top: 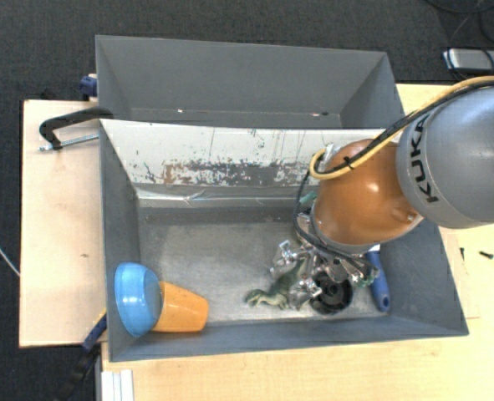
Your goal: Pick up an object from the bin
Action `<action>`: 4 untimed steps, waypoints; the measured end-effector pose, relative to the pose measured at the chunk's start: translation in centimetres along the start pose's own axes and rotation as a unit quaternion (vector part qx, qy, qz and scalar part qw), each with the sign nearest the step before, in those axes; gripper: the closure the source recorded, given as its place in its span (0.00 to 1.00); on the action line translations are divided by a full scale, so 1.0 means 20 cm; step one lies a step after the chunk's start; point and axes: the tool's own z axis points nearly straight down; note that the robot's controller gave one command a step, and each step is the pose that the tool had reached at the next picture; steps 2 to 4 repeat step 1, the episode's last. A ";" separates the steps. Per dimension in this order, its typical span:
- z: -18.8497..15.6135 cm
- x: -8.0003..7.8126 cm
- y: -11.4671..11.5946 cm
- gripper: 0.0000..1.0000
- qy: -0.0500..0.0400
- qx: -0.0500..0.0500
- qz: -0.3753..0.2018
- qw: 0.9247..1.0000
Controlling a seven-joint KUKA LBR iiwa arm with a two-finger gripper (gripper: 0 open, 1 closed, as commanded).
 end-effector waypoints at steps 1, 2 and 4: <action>-0.69 -0.04 -0.07 1.00 -0.006 0.003 -0.010 1.000; -0.69 -0.04 -0.07 1.00 -0.006 0.003 -0.010 1.000; -0.69 -0.04 -0.07 1.00 -0.006 0.003 -0.010 1.000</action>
Offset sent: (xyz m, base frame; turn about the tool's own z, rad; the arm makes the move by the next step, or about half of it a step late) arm 0.0108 -0.0087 0.1323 -0.0226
